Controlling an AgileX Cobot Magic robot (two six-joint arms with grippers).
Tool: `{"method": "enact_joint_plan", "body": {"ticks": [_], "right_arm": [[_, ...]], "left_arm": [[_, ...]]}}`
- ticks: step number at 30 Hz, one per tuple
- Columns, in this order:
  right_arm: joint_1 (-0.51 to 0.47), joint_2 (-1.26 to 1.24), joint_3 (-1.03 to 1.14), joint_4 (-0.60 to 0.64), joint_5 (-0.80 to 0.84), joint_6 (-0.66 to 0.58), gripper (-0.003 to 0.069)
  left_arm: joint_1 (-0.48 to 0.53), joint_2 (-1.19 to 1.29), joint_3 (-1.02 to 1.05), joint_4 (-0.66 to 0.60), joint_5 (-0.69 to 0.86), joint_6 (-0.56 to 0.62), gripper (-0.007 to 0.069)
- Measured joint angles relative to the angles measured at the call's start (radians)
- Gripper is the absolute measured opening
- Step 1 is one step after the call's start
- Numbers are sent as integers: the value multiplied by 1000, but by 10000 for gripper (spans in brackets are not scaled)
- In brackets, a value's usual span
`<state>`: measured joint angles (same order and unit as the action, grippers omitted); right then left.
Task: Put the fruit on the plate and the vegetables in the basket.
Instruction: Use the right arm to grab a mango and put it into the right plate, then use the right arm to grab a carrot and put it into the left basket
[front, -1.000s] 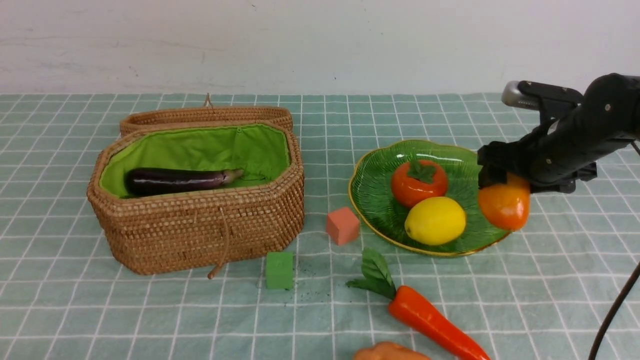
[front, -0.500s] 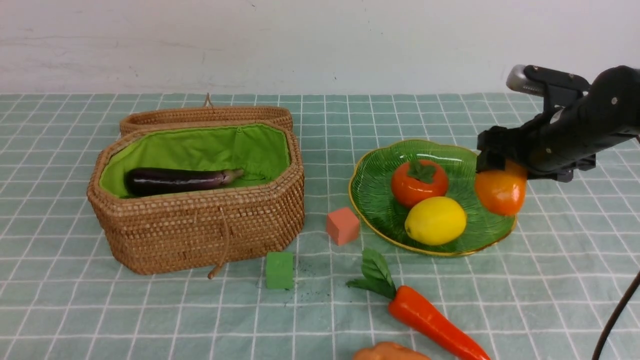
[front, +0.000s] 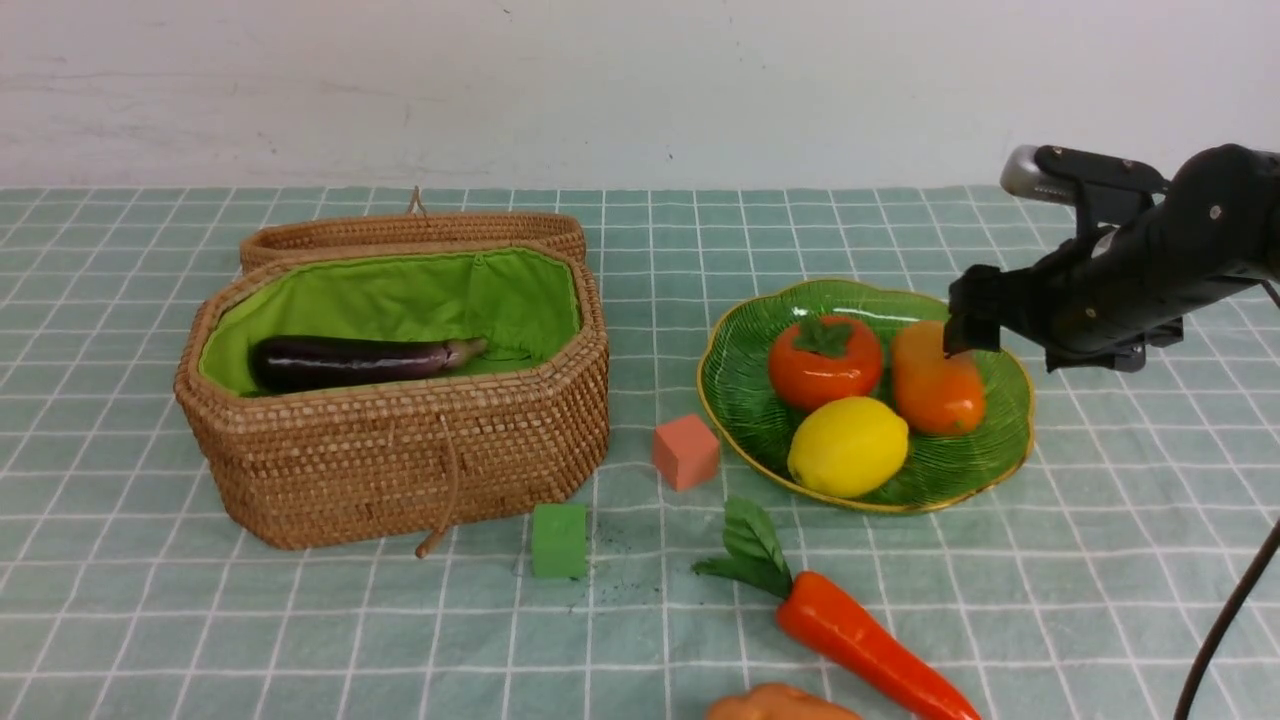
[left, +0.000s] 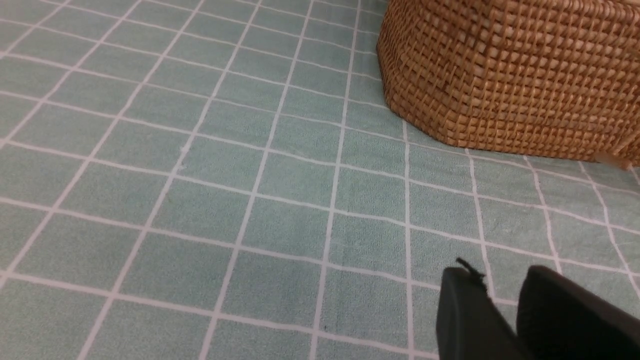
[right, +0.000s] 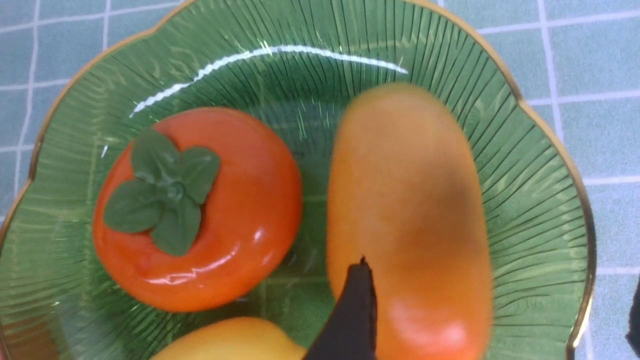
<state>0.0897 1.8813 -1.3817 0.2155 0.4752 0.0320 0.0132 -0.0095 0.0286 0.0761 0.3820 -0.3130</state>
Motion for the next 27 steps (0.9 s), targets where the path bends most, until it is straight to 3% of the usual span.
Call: {"method": "enact_joint_plan", "body": {"ticks": [3, 6, 10, 15, 20, 24, 27], "right_arm": [[4, -6, 0, 0, 36, -38, 685], [32, -48, 1, -12, 115, -168, 684], [125, -133, 25, -18, 184, -308, 677], [236, -252, 119, -24, 253, -360, 664], [336, -316, 304, -36, 258, -390, 581], [394, -298, 388, -38, 178, -416, 491], [412, -267, 394, -38, 126, -418, 464]], "left_arm": [[0, 0, 0, 0, 0, 0, 165], [0, 0, 0, 0, 0, 0, 165], [0, 0, 0, 0, 0, 0, 165], [0, 0, 0, 0, 0, 0, 170], [0, 0, 0, 0, 0, 0, 173], [0, 0, 0, 0, 0, 0, 173], [0, 0, 0, 0, 0, 0, 173]]}}
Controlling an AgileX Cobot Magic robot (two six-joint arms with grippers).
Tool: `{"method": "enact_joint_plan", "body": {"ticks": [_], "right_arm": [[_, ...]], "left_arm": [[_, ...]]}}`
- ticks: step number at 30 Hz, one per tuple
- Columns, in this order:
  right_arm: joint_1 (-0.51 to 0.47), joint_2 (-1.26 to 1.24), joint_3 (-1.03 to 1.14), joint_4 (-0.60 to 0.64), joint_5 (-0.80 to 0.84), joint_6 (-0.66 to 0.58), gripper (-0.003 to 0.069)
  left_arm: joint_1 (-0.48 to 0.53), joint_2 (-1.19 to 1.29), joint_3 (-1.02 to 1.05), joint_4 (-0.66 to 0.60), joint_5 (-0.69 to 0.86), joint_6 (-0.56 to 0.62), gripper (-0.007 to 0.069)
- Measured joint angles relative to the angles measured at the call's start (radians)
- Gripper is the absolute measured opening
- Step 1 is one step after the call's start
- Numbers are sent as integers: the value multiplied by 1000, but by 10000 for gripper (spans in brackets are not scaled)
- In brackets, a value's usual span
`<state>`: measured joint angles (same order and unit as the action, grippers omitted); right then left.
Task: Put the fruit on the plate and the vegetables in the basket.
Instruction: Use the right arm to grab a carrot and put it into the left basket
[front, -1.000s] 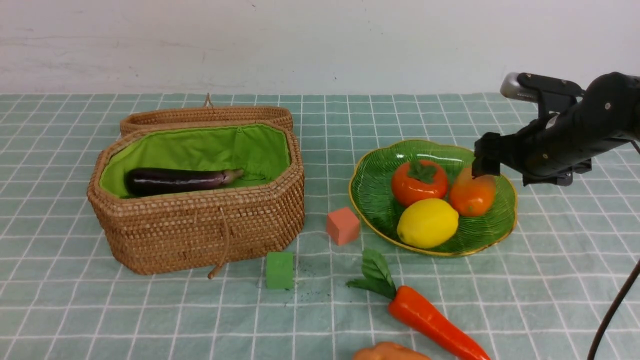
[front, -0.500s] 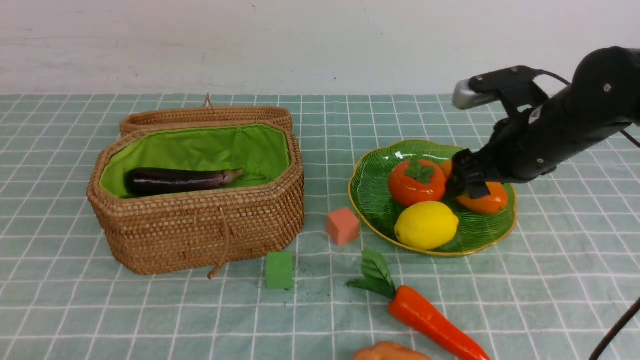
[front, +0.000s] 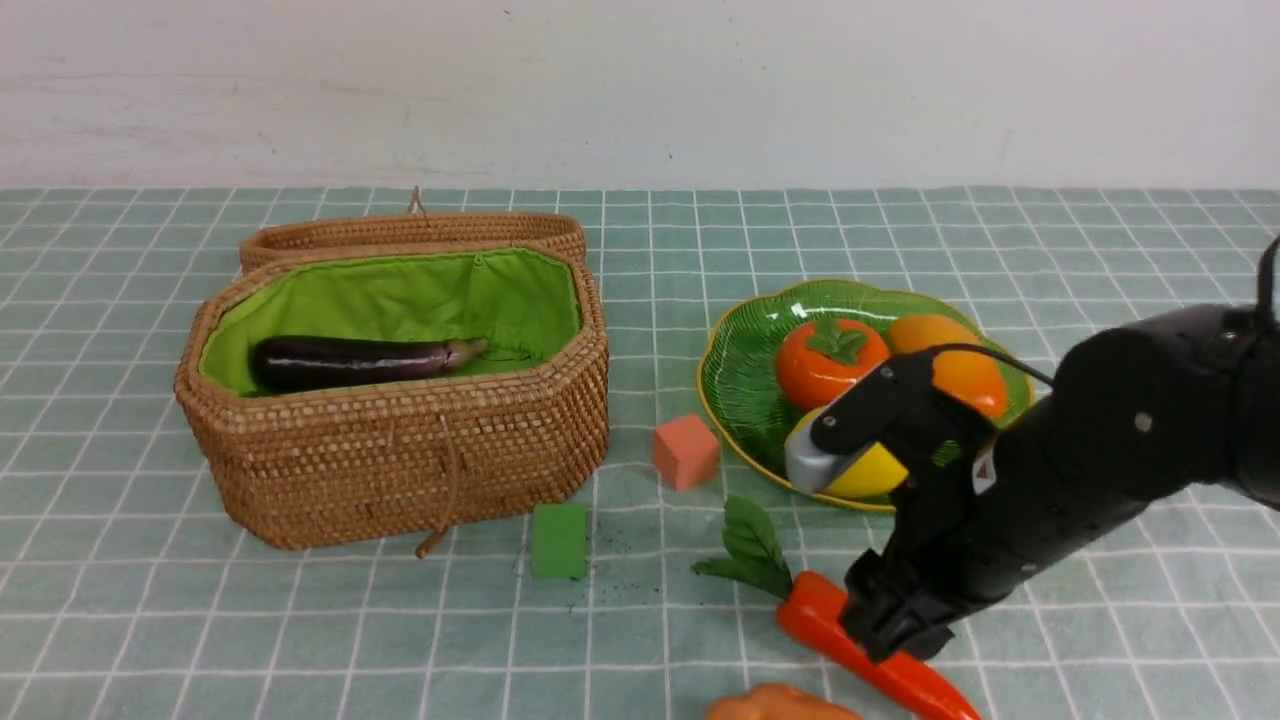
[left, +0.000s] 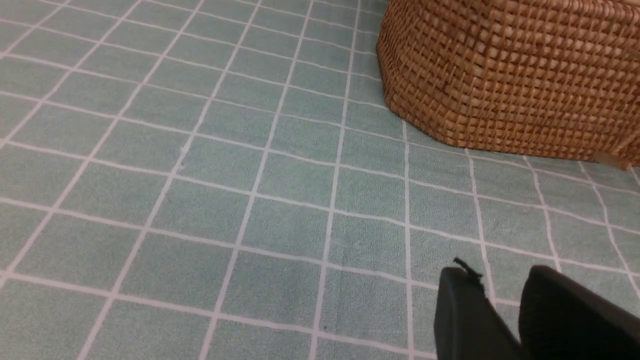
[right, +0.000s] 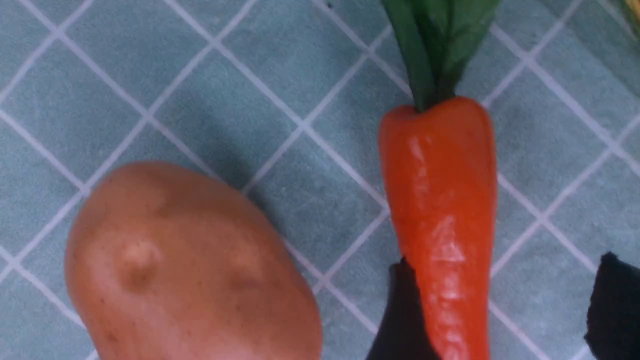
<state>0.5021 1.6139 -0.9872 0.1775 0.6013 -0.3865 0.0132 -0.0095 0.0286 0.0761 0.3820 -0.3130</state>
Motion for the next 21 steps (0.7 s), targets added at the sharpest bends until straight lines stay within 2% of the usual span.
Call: {"method": "enact_joint_plan", "body": {"ticks": [8, 11, 12, 13, 17, 21], "right_arm": [[5, 139, 0, 0, -66, 0, 473], [5, 158, 0, 0, -66, 0, 433], [6, 157, -6, 0, -47, -8, 350], [6, 151, -12, -1, -33, -14, 329], [6, 106, -71, -3, 36, -42, 329], [6, 37, -217, 27, 101, -58, 329]], "left_arm": [[0, 0, 0, 0, 0, 0, 173], [0, 0, 0, 0, 0, 0, 173], [0, 0, 0, 0, 0, 0, 173], [0, 0, 0, 0, 0, 0, 173], [0, 0, 0, 0, 0, 0, 173], [0, 0, 0, 0, 0, 0, 175]]}}
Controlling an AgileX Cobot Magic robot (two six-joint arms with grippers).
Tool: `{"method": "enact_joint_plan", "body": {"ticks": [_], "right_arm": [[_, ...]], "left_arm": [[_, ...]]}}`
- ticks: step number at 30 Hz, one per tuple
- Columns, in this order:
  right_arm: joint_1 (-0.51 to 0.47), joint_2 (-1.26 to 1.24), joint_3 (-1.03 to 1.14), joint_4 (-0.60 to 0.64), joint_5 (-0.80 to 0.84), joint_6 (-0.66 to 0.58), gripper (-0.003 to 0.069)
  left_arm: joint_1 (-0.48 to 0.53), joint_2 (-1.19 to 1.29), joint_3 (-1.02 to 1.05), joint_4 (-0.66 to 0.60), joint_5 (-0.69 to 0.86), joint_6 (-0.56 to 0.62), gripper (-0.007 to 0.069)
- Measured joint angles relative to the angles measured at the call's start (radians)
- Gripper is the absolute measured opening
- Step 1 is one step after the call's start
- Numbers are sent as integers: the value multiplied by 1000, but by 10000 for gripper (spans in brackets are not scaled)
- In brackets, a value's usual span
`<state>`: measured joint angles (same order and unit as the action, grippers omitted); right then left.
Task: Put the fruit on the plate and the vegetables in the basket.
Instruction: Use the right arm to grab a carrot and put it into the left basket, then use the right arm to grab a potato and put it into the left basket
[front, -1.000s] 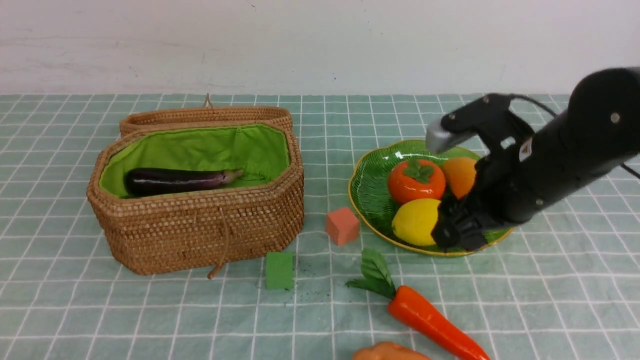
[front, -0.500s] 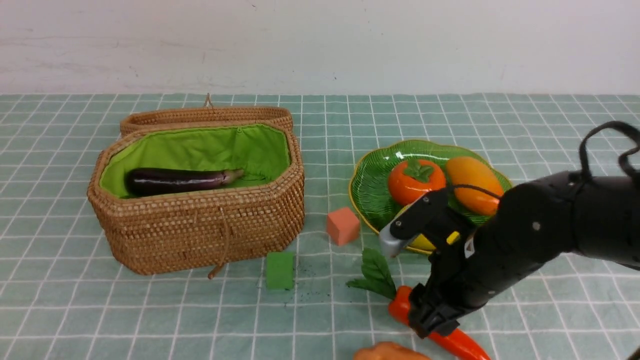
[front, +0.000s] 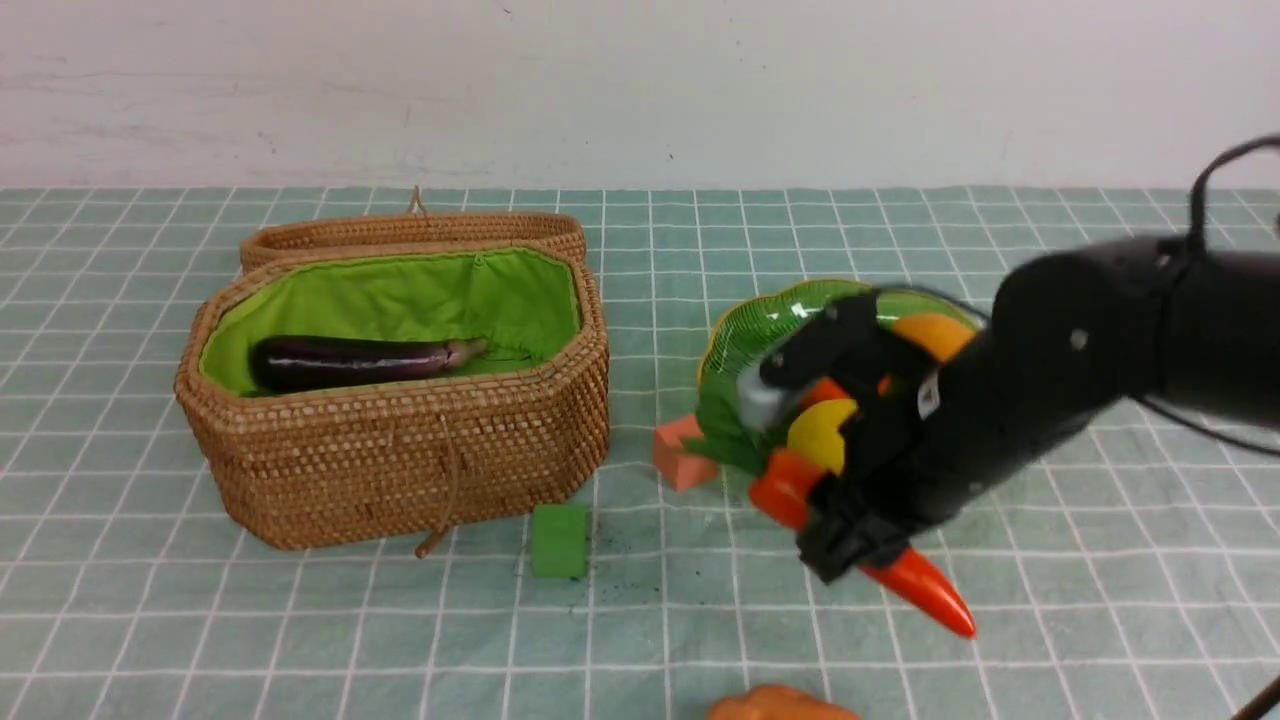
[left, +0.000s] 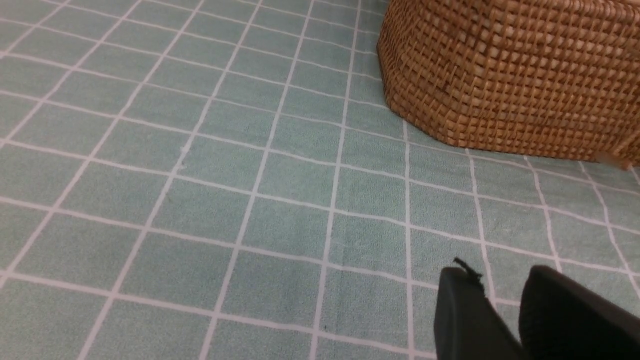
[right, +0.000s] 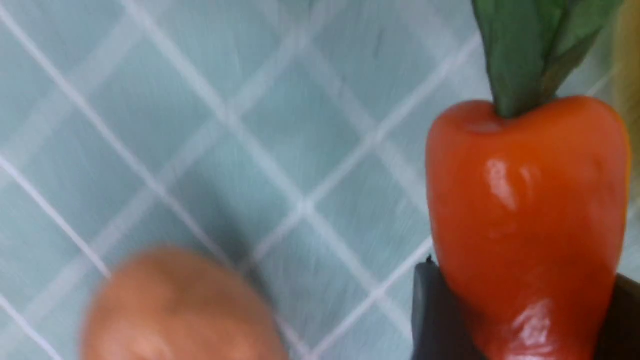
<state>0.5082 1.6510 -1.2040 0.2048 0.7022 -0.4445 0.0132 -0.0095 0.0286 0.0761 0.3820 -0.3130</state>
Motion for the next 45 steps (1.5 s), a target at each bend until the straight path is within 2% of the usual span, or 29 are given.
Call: {"method": "enact_joint_plan", "body": {"ticks": [4, 5, 9, 11, 14, 21, 23, 25, 26, 27, 30, 33, 36, 40, 41, 43, 45], "right_arm": [[0, -15, -169, 131, 10, -106, 329], [0, 8, -259, 222, 22, -221, 329], [0, 90, -419, 408, 28, -359, 329], [2, 182, -544, 585, 26, -454, 329], [9, 304, -654, 748, 17, -577, 329], [44, 499, -778, 943, -98, -819, 334], [57, 533, -786, 987, -156, -868, 372], [65, 558, -787, 999, -206, -915, 470], [66, 562, -787, 999, -207, -920, 491], [69, 576, -787, 994, -206, -930, 578], [70, 581, -787, 973, -177, -933, 659], [70, 571, -787, 952, -130, -915, 676], [70, 510, -787, 794, 20, -804, 662], [72, 372, -790, 437, 304, -579, 632], [72, 359, -790, 401, 334, -557, 631], [72, 306, -793, 245, 457, -462, 621], [72, 261, -773, 110, 510, -379, 615]], "left_arm": [[0, 0, 0, 0, 0, 0, 179], [0, 0, 0, 0, 0, 0, 183], [0, 0, 0, 0, 0, 0, 185], [0, 0, 0, 0, 0, 0, 187], [0, 0, 0, 0, 0, 0, 190], [0, 0, 0, 0, 0, 0, 196], [0, 0, 0, 0, 0, 0, 197], [0, 0, 0, 0, 0, 0, 200], [0, 0, 0, 0, 0, 0, 200], [0, 0, 0, 0, 0, 0, 202], [0, 0, 0, 0, 0, 0, 205], [0, 0, 0, 0, 0, 0, 207], [0, 0, 0, 0, 0, 0, 210], [0, 0, 0, 0, 0, 0, 213], [0, 0, 0, 0, 0, 0, 213], [0, 0, 0, 0, 0, 0, 215], [0, 0, 0, 0, 0, 0, 217]]}}
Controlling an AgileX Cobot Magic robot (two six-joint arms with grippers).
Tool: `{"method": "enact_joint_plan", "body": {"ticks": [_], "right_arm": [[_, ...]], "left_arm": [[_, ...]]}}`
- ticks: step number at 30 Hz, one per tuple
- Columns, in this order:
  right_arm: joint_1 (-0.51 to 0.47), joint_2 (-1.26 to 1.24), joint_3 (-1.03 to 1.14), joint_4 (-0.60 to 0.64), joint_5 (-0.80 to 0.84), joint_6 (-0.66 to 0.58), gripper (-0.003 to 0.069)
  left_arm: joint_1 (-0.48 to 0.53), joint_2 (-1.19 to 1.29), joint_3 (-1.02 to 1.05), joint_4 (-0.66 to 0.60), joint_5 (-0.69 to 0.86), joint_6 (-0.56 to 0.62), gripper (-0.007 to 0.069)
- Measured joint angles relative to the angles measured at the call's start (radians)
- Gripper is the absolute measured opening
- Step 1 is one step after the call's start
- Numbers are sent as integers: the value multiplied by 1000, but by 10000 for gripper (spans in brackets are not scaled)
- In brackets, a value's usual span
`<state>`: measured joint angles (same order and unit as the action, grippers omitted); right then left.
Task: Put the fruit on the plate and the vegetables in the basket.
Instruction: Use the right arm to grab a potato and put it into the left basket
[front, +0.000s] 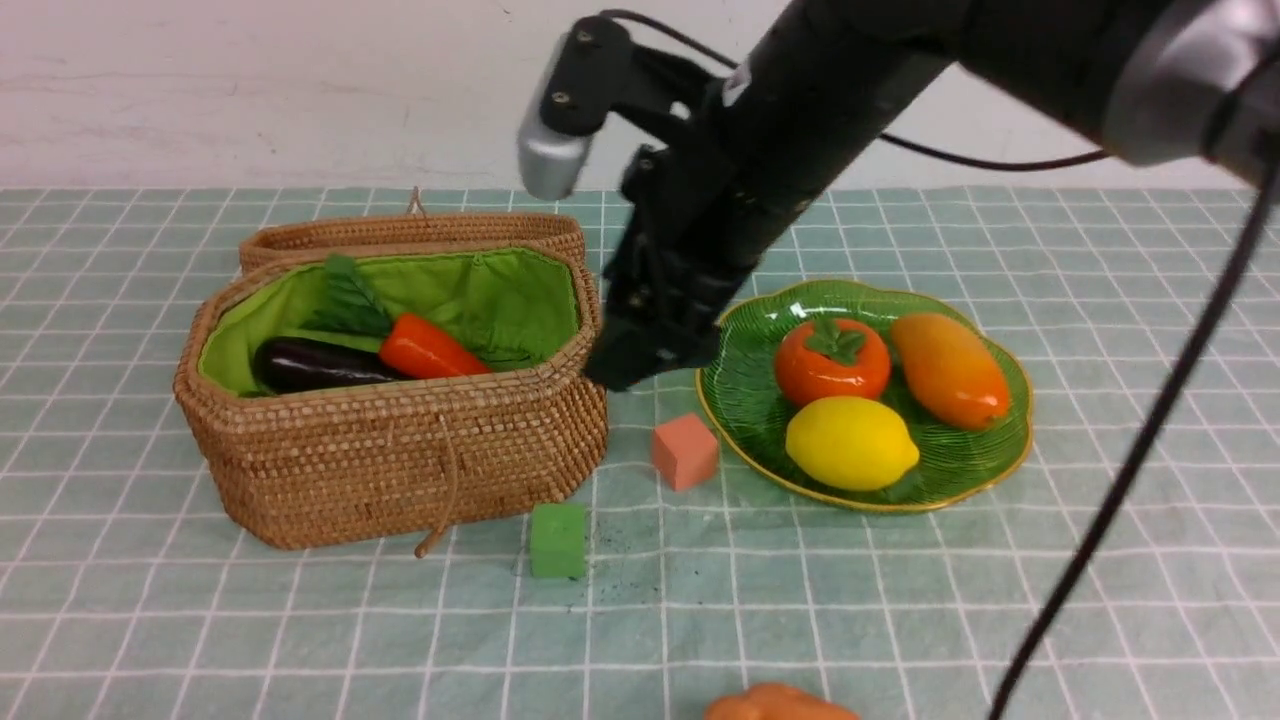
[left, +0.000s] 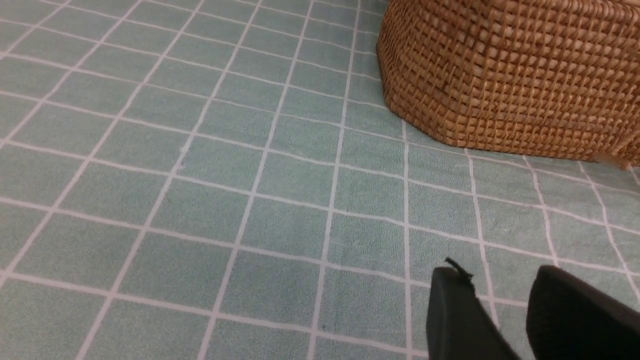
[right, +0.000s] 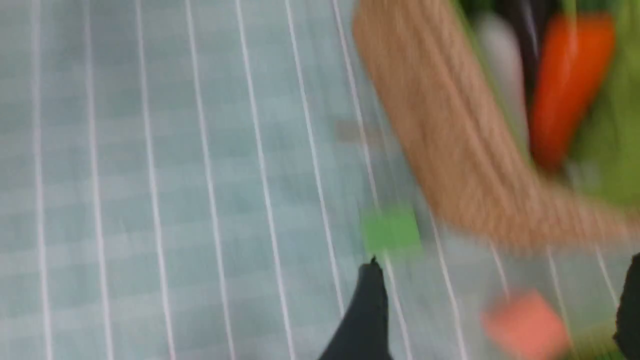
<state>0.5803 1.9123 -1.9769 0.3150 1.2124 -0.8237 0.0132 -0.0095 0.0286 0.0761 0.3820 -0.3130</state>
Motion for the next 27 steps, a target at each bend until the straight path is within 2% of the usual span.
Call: {"method": "enact_joint_plan", "body": {"ticks": [2, 5, 11, 19, 24, 27], "right_arm": [[-1, -51, 65, -103, 16, 71, 608], [-2, -122, 192, -129, 19, 101, 597], [0, -252, 550, 83, 22, 75, 597], [0, -231, 736, 141, -109, 75, 638], [0, -114, 803, 145, -207, 51, 658], [0, -44, 807, 164, -211, 36, 656]], "left_arm": [[0, 0, 0, 0, 0, 0, 218], [0, 0, 0, 0, 0, 0, 219], [0, 0, 0, 0, 0, 0, 228], [0, 0, 0, 0, 0, 0, 237], [0, 0, 0, 0, 0, 0, 237], [0, 0, 0, 0, 0, 0, 238]]}}
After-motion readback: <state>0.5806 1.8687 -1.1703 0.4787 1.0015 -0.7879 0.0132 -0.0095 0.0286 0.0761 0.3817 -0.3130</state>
